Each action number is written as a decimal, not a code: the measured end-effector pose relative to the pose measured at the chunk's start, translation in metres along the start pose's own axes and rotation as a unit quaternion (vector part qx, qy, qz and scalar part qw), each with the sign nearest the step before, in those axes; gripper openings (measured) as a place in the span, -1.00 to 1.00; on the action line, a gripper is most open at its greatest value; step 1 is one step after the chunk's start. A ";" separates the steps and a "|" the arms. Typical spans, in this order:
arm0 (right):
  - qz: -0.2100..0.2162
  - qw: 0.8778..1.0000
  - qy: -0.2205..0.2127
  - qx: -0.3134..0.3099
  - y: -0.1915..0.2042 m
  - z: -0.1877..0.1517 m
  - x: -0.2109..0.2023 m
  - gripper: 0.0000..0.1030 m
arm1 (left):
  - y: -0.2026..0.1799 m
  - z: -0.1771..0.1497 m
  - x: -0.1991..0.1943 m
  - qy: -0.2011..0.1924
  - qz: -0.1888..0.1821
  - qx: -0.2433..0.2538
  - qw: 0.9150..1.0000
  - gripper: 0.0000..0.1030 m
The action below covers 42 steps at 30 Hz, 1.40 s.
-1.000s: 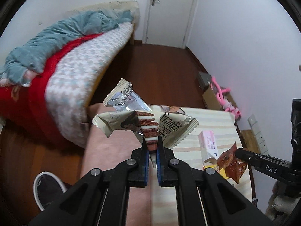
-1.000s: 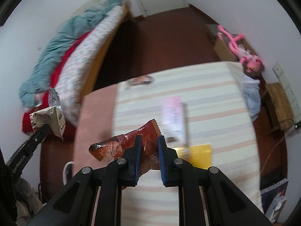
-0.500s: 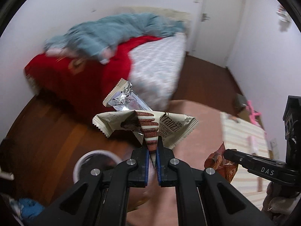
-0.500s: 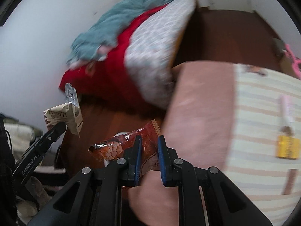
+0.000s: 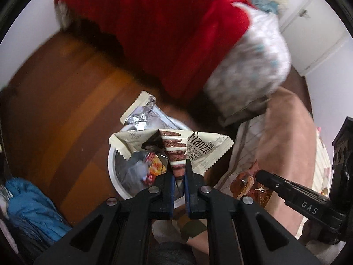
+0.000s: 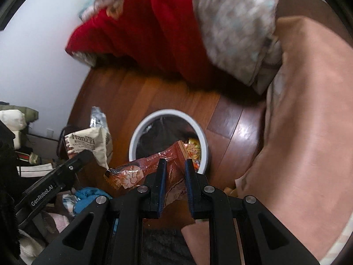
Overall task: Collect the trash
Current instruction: 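Carry the wafer wrapper and brown bag over the bin and open both tools, then withdraw both tools from the bin back over the table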
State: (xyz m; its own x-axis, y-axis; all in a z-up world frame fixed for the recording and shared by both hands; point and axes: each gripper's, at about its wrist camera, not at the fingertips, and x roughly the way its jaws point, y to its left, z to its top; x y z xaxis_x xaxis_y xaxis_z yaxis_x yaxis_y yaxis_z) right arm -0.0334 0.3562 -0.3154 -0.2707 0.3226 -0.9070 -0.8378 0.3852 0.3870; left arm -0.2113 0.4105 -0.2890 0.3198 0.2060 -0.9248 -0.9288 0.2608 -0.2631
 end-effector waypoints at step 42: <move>-0.114 0.984 0.069 -0.117 0.016 -0.016 0.074 1.00 | 0.052 -0.035 0.035 0.014 0.120 -0.011 0.993 0.99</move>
State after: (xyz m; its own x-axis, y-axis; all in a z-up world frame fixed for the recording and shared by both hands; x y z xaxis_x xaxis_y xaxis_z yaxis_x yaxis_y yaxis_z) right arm -0.0745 0.3725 -0.3789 -0.1108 0.1244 -0.9860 -0.9659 0.2200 0.1363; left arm -0.2552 0.3983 -0.3451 0.0831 0.2340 -0.9687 -0.9817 0.1866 -0.0391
